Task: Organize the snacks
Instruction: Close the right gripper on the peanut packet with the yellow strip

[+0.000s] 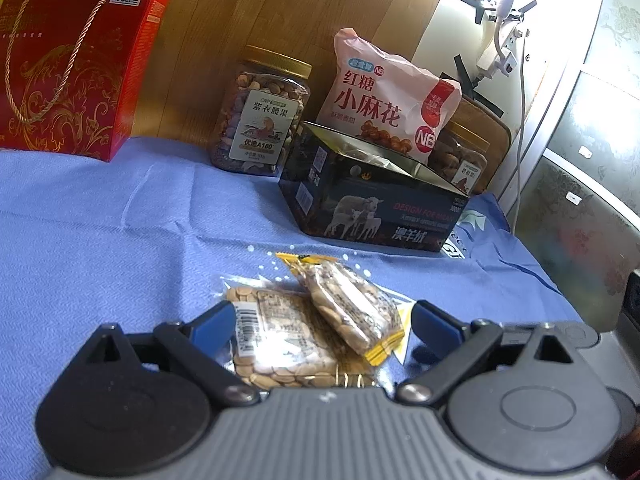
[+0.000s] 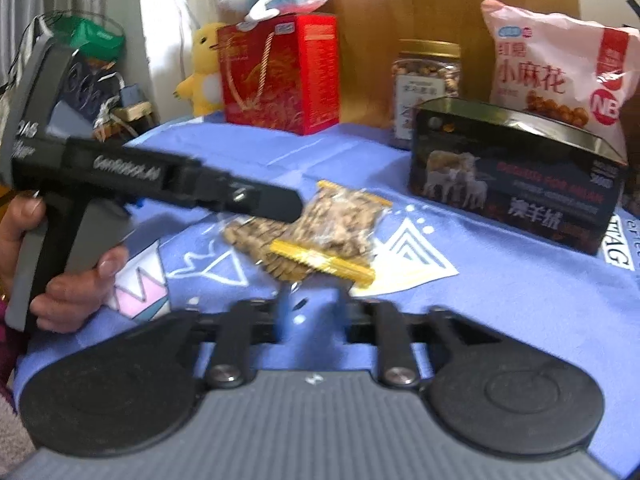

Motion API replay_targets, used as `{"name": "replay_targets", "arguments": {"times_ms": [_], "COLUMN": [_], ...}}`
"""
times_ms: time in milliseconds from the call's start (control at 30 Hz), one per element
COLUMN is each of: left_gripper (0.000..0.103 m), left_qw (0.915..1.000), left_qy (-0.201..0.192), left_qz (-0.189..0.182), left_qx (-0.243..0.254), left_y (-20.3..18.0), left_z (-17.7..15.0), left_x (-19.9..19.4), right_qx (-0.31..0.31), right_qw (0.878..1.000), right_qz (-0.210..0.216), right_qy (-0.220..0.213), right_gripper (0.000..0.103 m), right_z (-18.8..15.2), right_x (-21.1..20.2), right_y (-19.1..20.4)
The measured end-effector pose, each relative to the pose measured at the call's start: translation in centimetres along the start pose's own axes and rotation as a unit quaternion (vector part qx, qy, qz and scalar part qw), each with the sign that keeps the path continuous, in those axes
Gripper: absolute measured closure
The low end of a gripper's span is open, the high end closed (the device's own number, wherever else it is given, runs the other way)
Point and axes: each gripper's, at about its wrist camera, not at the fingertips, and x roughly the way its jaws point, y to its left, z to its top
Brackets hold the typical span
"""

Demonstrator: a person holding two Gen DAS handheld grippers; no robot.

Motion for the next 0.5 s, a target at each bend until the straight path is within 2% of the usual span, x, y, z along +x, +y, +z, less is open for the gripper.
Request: {"name": "replay_targets", "arguments": {"times_ms": [33, 100, 200, 300, 367, 400, 433, 467, 500], "left_gripper": [0.005, 0.005, 0.005, 0.005, 0.005, 0.005, 0.005, 0.005, 0.005], "left_qw": [1.0, 1.0, 1.0, 1.0, 1.0, 1.0, 1.0, 1.0, 1.0], "left_qy": [0.0, -0.001, -0.002, -0.003, -0.002, -0.003, -0.003, -0.003, -0.003], "left_qz": [0.0, -0.001, -0.002, -0.001, 0.0, 0.001, 0.001, 0.0, 0.0], "left_qx": [0.0, -0.002, -0.003, -0.004, -0.004, -0.003, -0.003, -0.003, -0.003], "left_y": [0.0, 0.1, 0.1, 0.1, 0.1, 0.1, 0.1, 0.1, 0.1], "left_z": [0.0, 0.0, 0.0, 0.0, 0.0, 0.0, 0.0, 0.0, 0.0], "left_x": [0.0, 0.0, -0.1, -0.2, -0.2, -0.2, -0.2, -0.2, -0.2], "right_qx": [0.004, 0.002, -0.012, -0.031, -0.044, -0.045, -0.048, -0.053, -0.055], "right_qw": [1.0, 1.0, 1.0, 1.0, 0.999, 0.999, 0.999, 0.998, 0.998], "right_qz": [-0.002, -0.003, -0.005, -0.003, -0.004, -0.001, -0.002, 0.002, 0.005], "right_qy": [-0.003, -0.004, -0.001, 0.007, 0.018, 0.019, 0.017, 0.02, 0.023], "right_gripper": [0.053, 0.052, 0.04, 0.04, 0.05, 0.066, 0.093, 0.101, 0.101], "right_z": [0.1, 0.3, 0.9, 1.2, 1.3, 1.3, 1.4, 1.4, 1.4], "right_x": [0.0, 0.2, 0.9, 1.9, 2.5, 2.5, 2.4, 2.4, 2.3], "right_y": [-0.2, -0.3, -0.2, 0.2, 0.5, 0.5, 0.7, 0.8, 0.9]}}
